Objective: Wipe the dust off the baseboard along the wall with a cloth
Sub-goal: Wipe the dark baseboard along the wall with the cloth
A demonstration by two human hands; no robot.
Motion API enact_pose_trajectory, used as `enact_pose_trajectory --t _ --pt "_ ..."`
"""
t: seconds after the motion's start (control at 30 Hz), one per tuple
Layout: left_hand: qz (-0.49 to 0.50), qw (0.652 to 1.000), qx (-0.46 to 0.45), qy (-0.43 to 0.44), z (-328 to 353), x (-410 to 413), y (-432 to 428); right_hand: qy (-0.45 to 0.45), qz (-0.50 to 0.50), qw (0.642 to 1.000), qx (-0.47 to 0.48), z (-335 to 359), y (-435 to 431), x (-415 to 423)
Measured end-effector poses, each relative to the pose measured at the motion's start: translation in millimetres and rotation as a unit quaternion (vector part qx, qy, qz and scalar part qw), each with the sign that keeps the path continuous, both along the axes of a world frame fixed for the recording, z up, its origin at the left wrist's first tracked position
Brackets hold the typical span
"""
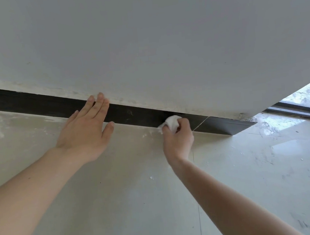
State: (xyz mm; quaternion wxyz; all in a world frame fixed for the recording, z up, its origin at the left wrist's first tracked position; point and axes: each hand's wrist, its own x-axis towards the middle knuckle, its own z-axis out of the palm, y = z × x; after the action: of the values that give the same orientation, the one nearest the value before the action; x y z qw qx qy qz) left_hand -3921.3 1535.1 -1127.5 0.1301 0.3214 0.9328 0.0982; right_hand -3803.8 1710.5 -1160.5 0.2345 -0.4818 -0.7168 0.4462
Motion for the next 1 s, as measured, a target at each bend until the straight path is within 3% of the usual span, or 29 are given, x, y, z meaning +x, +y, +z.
enact_pose_trajectory --t 0.1,0.23,0.37,0.57,0.87,1.0 --pt "0.003 1.0 0.016 0.0 -0.6 0.9 -0.8 -0.016 0.12 0.993 0.008 -5.1 -21.1 -12.1" --pt "-0.003 1.0 0.021 0.013 -2.4 -0.9 -3.6 -0.06 0.275 0.957 0.071 -6.1 -30.5 -21.4" --pt "-0.006 0.999 0.041 0.027 -6.4 -3.1 -7.9 -0.031 0.253 0.962 0.098 -8.5 -24.1 0.3" --pt "-0.019 0.997 0.061 0.038 -10.9 -6.9 -9.1 -0.004 0.187 0.958 0.217 -1.4 -1.6 8.2" --pt "-0.015 0.997 0.063 0.033 -12.0 -5.4 -8.6 -0.032 0.296 0.922 0.248 -24.3 -42.3 -42.3" --pt "-0.018 0.998 0.052 0.03 -10.1 -6.2 -8.2 -0.003 0.377 0.882 0.281 -19.5 -45.6 -41.3"
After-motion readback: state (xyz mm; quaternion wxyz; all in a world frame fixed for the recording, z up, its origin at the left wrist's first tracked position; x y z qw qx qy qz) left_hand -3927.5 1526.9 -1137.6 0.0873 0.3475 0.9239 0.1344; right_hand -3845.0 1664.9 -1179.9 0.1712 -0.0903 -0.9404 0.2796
